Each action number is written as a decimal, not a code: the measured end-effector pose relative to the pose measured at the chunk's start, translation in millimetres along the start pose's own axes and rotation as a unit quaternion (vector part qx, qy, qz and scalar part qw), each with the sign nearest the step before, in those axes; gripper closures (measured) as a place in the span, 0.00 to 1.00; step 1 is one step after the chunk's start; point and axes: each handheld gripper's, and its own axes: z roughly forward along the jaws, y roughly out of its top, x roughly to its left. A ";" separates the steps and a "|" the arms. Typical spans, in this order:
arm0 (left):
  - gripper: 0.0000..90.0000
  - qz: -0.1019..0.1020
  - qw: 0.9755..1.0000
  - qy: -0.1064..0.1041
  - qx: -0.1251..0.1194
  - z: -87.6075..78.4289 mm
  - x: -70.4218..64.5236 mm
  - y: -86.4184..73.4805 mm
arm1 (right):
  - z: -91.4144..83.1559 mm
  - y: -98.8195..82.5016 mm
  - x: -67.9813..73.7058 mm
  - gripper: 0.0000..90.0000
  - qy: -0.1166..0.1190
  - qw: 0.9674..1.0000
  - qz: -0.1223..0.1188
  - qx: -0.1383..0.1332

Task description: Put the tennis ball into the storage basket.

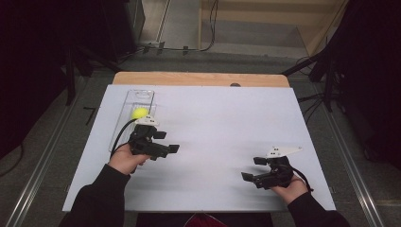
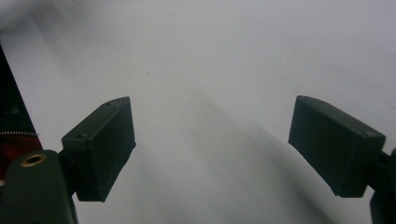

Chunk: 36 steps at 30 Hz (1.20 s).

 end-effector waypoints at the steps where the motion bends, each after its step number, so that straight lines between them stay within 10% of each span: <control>1: 0.24 -0.001 1.000 -0.005 0.001 0.0 -0.5 -1.5 | 0.0 0.0 0.0 0.14 0.001 1.000 0.001 0.000; 36: 0.24 0.044 0.999 0.004 0.005 0.0 -15.6 -55.8 | 0.9 0.5 -0.7 0.14 0.004 1.000 0.004 0.002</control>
